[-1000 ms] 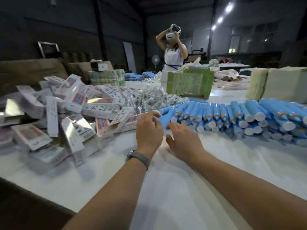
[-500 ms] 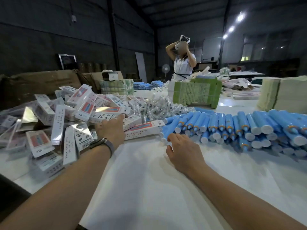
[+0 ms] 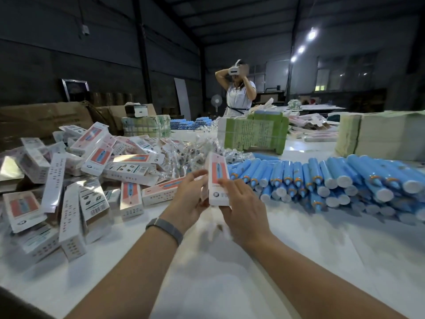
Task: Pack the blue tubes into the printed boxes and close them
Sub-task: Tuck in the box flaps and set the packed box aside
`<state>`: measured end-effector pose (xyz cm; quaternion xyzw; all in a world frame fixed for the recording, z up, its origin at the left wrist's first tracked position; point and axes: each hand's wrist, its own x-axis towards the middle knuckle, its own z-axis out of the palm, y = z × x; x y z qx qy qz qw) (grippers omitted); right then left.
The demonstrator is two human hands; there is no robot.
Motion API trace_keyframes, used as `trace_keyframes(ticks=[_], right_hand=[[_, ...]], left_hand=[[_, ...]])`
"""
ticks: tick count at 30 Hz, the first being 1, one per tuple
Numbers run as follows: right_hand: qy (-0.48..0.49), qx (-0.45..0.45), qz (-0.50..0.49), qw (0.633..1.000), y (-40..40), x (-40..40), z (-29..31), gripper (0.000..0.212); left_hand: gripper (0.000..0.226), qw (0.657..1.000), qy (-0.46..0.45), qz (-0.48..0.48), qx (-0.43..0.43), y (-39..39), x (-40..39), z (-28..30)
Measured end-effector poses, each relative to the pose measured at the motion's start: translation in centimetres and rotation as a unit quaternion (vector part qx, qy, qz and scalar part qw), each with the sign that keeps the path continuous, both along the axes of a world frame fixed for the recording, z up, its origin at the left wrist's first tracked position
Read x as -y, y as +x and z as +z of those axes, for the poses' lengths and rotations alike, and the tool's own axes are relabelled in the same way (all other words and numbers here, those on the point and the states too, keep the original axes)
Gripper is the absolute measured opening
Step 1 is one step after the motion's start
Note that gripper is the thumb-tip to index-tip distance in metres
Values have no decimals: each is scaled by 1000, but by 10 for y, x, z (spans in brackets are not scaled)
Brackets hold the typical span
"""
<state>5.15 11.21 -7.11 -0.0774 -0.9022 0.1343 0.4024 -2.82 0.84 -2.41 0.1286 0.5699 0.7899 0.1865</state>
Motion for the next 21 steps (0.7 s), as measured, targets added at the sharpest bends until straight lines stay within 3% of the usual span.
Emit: trace_keyframes(ticks=[2, 3, 5, 7, 10, 12, 14, 17, 21], right_hand=[[2, -27, 17, 999, 1, 0, 0, 41], [-8, -37, 35, 999, 1, -1, 1, 37], [-54, -60, 71, 994, 1, -2, 2, 34], [-117, -88, 94, 985, 2, -2, 3, 32], [-171, -106, 126, 971, 4, -2, 2, 36], [-171, -115, 138, 969, 5, -2, 2, 34], [-190, -121, 144, 964, 4, -2, 2, 29], [-258, -135, 135, 947, 1, -6, 4, 38], [-294, -103, 34, 950, -8, -16, 1, 41]], left_hand=[[20, 999, -18, 16, -38, -5, 7, -10], [27, 993, -49, 54, -97, -9, 9, -14], [43, 956, -103, 138, -238, -13, 13, -19], [55, 918, -111, 155, -348, -11, 15, -20], [64, 814, -169, 145, -536, -7, 13, -28], [55, 755, -187, 161, -608, -8, 12, -32], [46, 758, -197, 191, -592, -8, 11, -32], [44, 816, -139, 236, -509, -3, 11, -27], [48, 877, -50, 223, -424, 4, 9, -22]])
